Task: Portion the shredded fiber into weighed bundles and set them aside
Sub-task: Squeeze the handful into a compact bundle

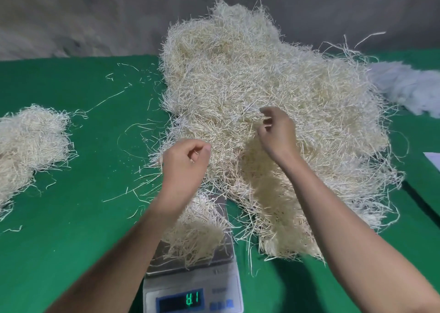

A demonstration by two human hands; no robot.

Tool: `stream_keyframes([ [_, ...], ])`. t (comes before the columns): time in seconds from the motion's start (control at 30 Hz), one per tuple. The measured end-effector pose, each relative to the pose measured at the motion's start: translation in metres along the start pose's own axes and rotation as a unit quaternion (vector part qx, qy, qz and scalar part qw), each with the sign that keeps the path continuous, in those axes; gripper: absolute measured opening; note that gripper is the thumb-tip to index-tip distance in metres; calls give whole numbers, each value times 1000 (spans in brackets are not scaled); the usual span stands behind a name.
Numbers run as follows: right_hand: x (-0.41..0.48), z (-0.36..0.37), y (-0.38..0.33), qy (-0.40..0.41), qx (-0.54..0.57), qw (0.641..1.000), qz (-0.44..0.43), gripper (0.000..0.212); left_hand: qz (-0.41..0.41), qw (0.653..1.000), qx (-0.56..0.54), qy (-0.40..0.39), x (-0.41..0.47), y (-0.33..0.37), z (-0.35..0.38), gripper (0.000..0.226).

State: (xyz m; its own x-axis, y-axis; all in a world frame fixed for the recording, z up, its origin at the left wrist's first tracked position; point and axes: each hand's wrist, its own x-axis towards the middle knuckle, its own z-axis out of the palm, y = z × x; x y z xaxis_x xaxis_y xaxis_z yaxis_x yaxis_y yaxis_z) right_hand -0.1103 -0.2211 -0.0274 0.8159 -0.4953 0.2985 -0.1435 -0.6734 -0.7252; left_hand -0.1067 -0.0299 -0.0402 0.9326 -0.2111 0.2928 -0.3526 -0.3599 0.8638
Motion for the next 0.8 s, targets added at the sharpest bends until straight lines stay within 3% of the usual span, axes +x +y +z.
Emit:
stream_keyframes([
  [0.1, 32, -27, -3, 3, -22, 999, -28, 32, 4, 999, 3, -33, 20, 19, 20, 20],
  [0.17, 49, -49, 2, -121, -133, 982, -59, 30, 28, 997, 12, -66, 28, 29, 35, 23],
  [0.23, 56, -63, 14, -304, -293, 905, -46, 55, 45, 994, 34, -90, 35, 35, 51, 18],
  [0.3, 49, -62, 32, -385, -422, 821, -29, 76, 51, 992, 58, -95, 42, 40, 65, 13],
  [0.33, 45, -58, 42, -383, -449, 806, -42, 71, 51, 992, 62, -98, 46, 42, 71, 15],
  [0.37, 45, -54, 51, -356, -446, 818, -71, 51, 48, 992, 61, -104, 49, 44, 75, 16],
  [0.43, 51, -57, 60, -258, -366, 886, -124, 13, 27, 991, 52, -122, 54, 50, 83, 20],
  [0.5, 69, -70, 59, -154, -250, 943, -155, 17, -4, 992, 20, -128, 60, 56, 92, 24],
  [0.57, 82, -87, 41, -71, -104, 974, -189, 20, -31, 991, -54, -119, 66, 66, 101, 33],
  [0.67, 90, -103, 10, -64, 104, 971, -206, 14, -36, 984, -104, -142, 77, 84, 119, 57],
  [0.77, 97, -114, -6, -209, 230, 938, -151, 26, -82, 976, -153, -131, 94, 101, 132, 36],
  [0.8, 103, -118, -4, -204, 264, 934, -124, 29, -118, 969, -192, -105, 100, 105, 131, 34],
])
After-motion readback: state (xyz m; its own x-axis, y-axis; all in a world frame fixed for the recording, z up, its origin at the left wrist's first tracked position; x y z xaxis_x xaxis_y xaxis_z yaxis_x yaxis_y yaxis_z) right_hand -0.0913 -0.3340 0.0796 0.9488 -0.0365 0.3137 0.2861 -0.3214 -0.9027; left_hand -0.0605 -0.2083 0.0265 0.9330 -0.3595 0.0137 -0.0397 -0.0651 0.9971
